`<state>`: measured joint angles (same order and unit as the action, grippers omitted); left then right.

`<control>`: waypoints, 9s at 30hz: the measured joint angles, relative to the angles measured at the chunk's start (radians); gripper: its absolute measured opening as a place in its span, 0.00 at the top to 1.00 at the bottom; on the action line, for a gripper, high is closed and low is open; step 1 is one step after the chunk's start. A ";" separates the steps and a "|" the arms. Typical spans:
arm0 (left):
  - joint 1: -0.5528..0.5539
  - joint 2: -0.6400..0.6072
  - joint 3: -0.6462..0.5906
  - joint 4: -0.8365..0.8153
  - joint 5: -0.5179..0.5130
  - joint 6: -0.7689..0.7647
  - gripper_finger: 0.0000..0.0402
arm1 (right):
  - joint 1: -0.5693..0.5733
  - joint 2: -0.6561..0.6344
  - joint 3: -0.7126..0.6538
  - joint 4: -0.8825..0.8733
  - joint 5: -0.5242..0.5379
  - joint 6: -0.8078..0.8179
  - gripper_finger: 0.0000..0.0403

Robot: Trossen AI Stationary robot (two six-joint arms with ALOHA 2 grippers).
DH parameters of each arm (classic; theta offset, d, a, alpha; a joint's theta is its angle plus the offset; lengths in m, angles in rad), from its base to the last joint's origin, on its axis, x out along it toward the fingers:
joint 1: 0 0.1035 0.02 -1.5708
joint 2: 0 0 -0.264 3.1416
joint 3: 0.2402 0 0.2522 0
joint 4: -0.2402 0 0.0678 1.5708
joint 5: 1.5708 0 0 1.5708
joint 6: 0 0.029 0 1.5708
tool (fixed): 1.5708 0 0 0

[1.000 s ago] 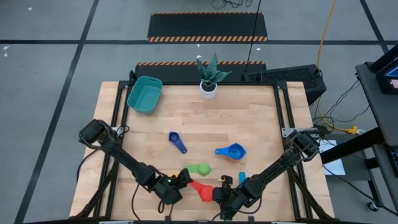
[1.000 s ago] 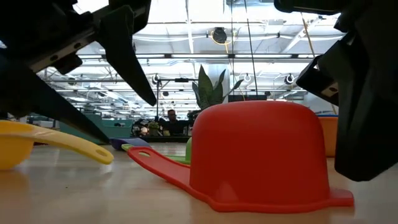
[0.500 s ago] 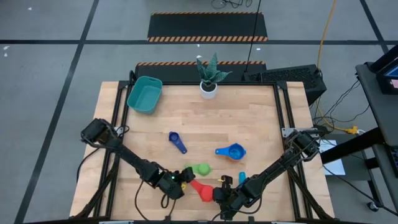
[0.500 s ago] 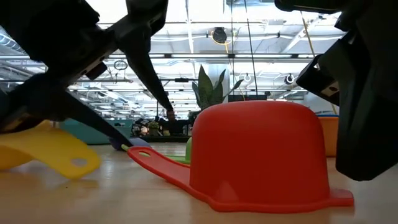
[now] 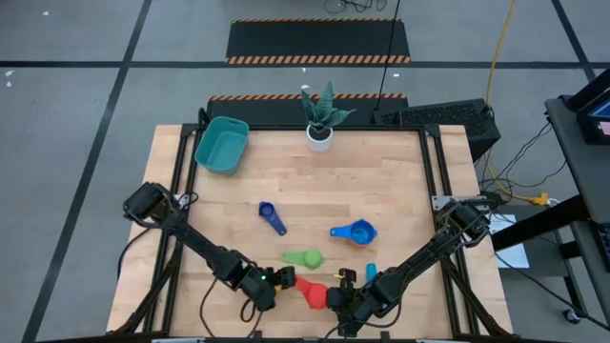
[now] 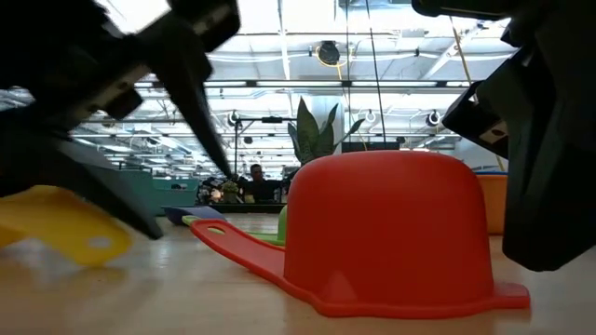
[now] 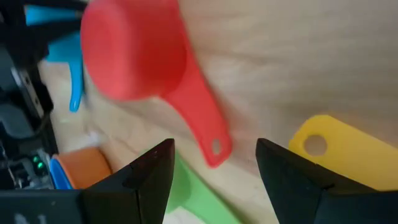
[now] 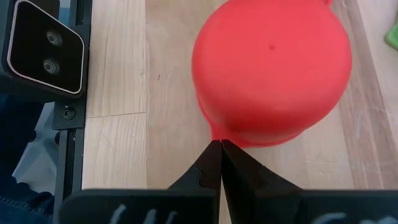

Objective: Nest measuring cups in basket
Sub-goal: Stack the red measuring cup on top of the blue measuring cup

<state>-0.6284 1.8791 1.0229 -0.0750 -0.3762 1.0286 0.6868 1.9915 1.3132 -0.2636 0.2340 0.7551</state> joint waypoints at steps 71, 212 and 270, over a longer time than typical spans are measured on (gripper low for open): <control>0.119 -0.015 0.000 -0.028 0.201 0.272 0.67 | -0.001 0.000 0.000 0.003 0.005 -0.042 0.99; 0.588 0.183 0.000 0.825 0.581 -1.342 0.76 | 0.179 -0.590 0.000 -0.511 0.703 -0.139 0.81; 0.316 0.382 0.355 0.418 -0.195 -0.917 0.71 | 0.179 -0.584 -0.001 -0.464 0.651 -0.173 0.81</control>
<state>-0.3128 2.2609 1.3781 0.3431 -0.5714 0.1115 0.8658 1.4072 1.3125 -0.7276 0.8848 0.5819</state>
